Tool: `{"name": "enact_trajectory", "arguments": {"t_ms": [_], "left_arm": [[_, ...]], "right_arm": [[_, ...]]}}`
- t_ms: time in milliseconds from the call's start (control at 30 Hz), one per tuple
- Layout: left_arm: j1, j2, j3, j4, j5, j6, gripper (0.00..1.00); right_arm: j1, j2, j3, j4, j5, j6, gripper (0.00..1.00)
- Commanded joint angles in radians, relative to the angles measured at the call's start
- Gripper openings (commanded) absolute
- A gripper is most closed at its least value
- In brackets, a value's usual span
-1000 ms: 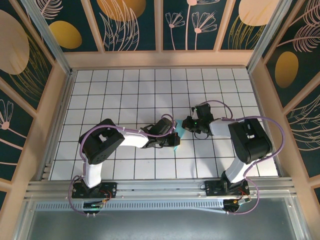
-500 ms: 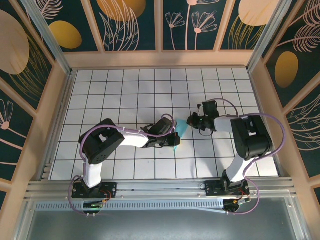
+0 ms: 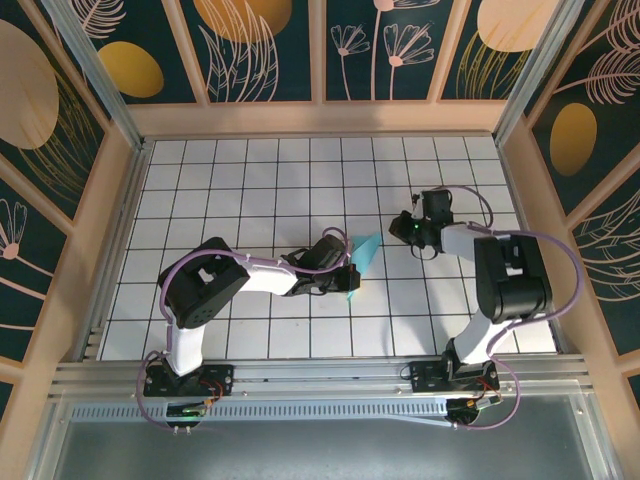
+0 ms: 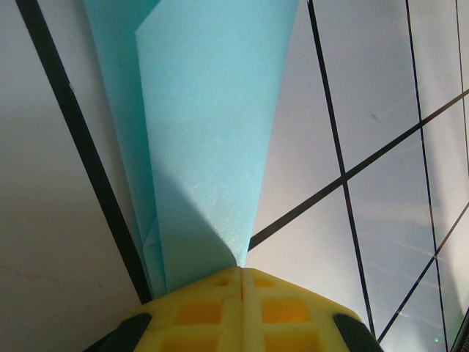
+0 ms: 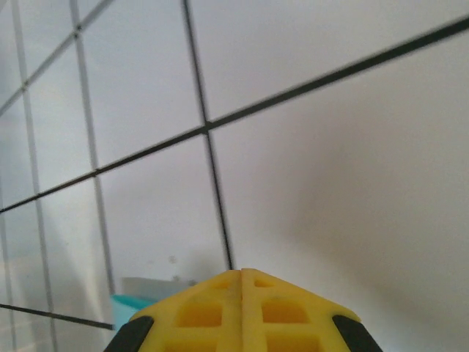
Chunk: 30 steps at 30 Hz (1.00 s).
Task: Fold a paper plane with a square sheet of paper (fold left side to right side)
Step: Fold the wing for the fifth time at the center of the table.
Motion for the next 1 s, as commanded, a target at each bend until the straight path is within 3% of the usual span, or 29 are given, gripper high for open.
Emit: {"name": "enact_trajectory", "arguments": {"t_ms": [0, 200, 467, 967], "left_arm": [[0.0, 0.065, -0.045, -0.201, -0.032, 0.009, 0.0], [0.0, 0.062, -0.043, -0.207, -0.036, 0.013, 0.0], [0.0, 0.06, -0.043, -0.207, -0.042, 0.008, 0.0], [0.001, 0.03, 0.006, -0.21, -0.046, 0.014, 0.04]], "right_arm": [[0.037, -0.11, -0.049, -0.024, -0.025, 0.025, 0.0], [0.169, -0.198, -0.167, 0.028, -0.07, 0.163, 0.0], [0.261, -0.152, -0.206, 0.1, -0.083, 0.258, 0.0], [0.279, 0.011, -0.205, 0.095, -0.068, 0.24, 0.0]]}}
